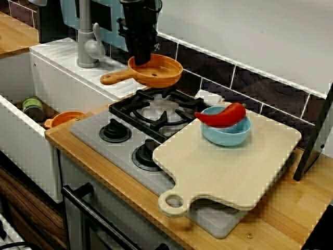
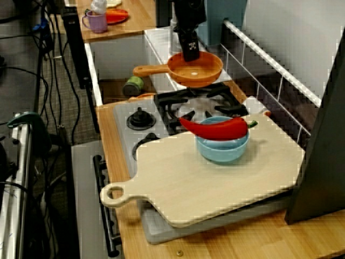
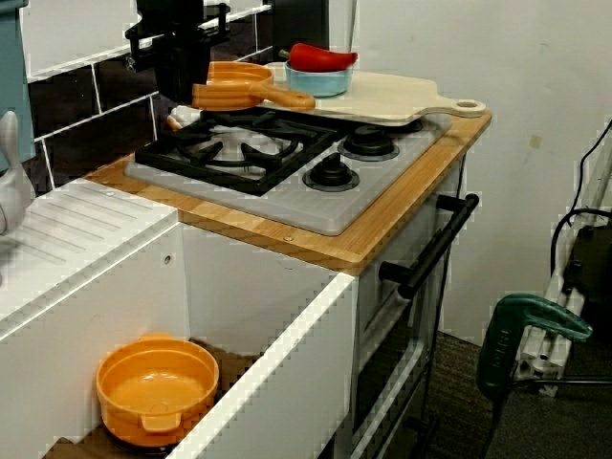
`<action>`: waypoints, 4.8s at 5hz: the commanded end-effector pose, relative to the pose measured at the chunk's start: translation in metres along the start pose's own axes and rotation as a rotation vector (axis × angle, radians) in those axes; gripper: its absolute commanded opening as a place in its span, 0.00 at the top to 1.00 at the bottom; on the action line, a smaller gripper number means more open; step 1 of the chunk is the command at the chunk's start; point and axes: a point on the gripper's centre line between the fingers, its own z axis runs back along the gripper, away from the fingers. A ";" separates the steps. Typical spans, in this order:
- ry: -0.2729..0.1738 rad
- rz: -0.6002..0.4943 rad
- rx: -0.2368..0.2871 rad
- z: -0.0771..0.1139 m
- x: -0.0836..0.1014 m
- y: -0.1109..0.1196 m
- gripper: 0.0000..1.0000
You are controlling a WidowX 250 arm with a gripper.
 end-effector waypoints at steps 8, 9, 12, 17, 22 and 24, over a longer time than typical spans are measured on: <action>-0.068 -0.474 -0.096 -0.018 0.013 -0.024 0.00; -0.064 -0.429 -0.096 -0.016 0.014 -0.022 0.00; -0.065 -0.310 -0.114 0.015 0.025 -0.022 0.00; -0.103 -0.391 -0.090 0.043 -0.021 -0.012 0.00; -0.100 -0.555 -0.119 0.049 -0.068 -0.004 0.00; -0.120 -0.535 -0.084 0.034 -0.085 -0.010 0.00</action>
